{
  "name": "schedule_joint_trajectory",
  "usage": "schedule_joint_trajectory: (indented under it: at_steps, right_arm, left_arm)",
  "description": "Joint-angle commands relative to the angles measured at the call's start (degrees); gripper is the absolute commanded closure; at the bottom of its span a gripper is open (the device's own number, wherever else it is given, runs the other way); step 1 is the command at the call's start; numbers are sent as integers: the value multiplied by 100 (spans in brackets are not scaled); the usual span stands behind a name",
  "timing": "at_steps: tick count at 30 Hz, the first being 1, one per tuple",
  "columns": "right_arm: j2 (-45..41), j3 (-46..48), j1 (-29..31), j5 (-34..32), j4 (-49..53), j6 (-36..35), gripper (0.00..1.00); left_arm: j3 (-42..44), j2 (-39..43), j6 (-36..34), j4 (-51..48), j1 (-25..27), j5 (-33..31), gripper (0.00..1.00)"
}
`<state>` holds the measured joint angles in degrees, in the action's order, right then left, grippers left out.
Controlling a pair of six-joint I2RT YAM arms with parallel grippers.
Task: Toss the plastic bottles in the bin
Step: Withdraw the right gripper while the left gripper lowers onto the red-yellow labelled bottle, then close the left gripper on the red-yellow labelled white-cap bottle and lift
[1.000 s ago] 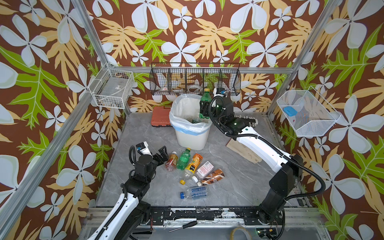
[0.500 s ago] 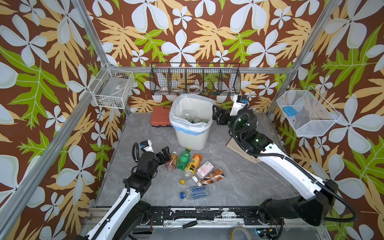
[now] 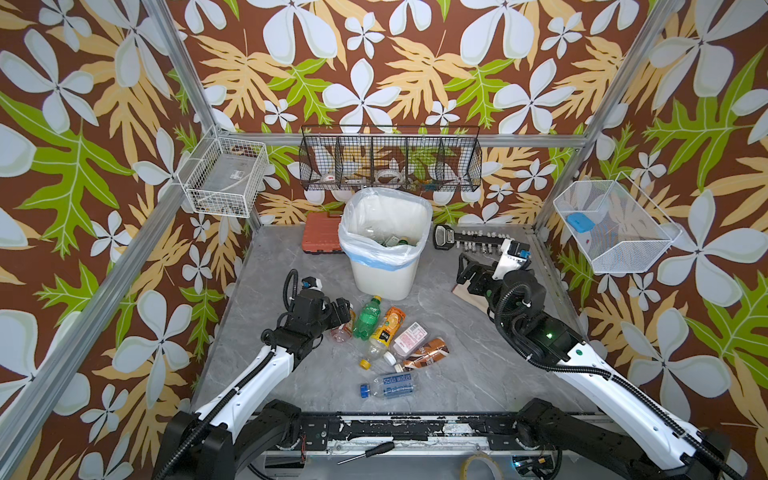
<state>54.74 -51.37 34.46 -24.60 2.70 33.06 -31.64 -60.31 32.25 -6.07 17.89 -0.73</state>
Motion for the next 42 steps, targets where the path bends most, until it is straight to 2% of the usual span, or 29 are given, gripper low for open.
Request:
schedule_joint_trajectory:
  at_steps: [1,17,29,37,42]
  right_arm:
    - [-34,12,0,-194,34,-10,0]
    - [230,108,0,-96,-162,-62,0]
    - [256,123,0,-174,-182,-107,0]
    - [247,163,-1,-176,-185,-98,0]
    - [189,219,0,-176,-225,-67,0]
  left_arm:
    - [-27,-148,-94,-149,-5,280,10]
    - [13,-1065,-103,-47,8,412,13]
    - [-23,-1557,24,172,5,406,19]
    - [7,-1626,103,285,5,398,33]
    - [18,-1594,137,266,0,337,38]
